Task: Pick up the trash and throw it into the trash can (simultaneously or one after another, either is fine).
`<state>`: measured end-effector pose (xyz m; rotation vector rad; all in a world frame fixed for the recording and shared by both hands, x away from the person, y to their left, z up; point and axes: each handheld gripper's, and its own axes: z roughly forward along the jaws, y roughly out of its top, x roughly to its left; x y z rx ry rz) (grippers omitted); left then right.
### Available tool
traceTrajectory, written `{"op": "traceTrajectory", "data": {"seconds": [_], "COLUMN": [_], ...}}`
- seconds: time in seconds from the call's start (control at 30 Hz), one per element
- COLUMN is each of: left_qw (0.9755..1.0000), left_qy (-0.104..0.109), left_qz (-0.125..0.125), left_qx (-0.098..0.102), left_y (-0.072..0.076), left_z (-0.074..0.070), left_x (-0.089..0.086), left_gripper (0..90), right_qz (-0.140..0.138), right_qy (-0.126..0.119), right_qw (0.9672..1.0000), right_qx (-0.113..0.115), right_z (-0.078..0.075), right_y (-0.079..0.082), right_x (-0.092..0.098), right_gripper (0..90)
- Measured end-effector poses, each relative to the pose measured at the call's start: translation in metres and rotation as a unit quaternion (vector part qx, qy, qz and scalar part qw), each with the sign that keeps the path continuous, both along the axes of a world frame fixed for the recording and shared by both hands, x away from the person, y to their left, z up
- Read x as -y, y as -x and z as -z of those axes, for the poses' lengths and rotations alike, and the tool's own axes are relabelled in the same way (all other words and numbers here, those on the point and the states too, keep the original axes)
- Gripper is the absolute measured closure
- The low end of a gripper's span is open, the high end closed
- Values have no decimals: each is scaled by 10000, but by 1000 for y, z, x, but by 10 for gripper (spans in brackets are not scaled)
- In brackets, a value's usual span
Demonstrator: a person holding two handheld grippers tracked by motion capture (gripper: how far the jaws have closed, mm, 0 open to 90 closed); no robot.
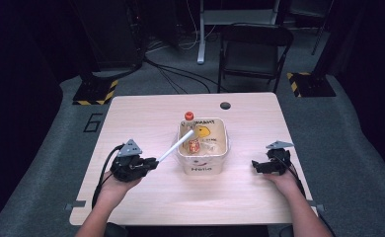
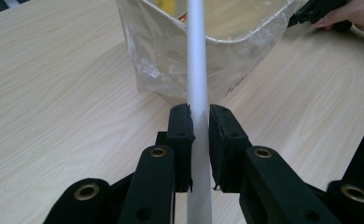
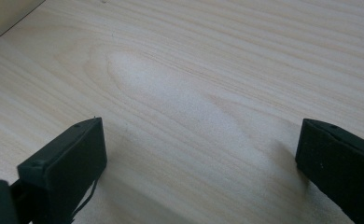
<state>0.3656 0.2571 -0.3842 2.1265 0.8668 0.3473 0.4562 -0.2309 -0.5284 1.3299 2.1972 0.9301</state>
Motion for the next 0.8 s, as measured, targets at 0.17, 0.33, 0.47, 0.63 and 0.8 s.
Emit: {"op": "traceTrajectory", "data": {"seconds": [0.17,0.33,0.47,0.63,0.8], "left_qw": [10000,10000,10000,9999,9998], "left_qy": [-20,-34,16,-21,-37], "left_qz": [63,82,84,143,179], "left_qx": [-16,-22,-47,-46,-34], "left_y": [-4,-8,-11,-16,-19], "left_z": [0,0,-1,-4,-5], "left_x": [7,12,16,23,30], "left_gripper": [793,793,793,793,793], "right_qz": [-2,-1,-3,-2,-2], "right_qy": [2,2,-9,-10,-11], "right_qw": [10000,10000,10000,10000,10000], "right_qx": [1,0,-4,-5,-4], "right_z": [0,0,0,0,0], "right_y": [0,0,0,0,0], "right_x": [0,0,0,0,0], "right_gripper": [10,10,10,10,10]}}
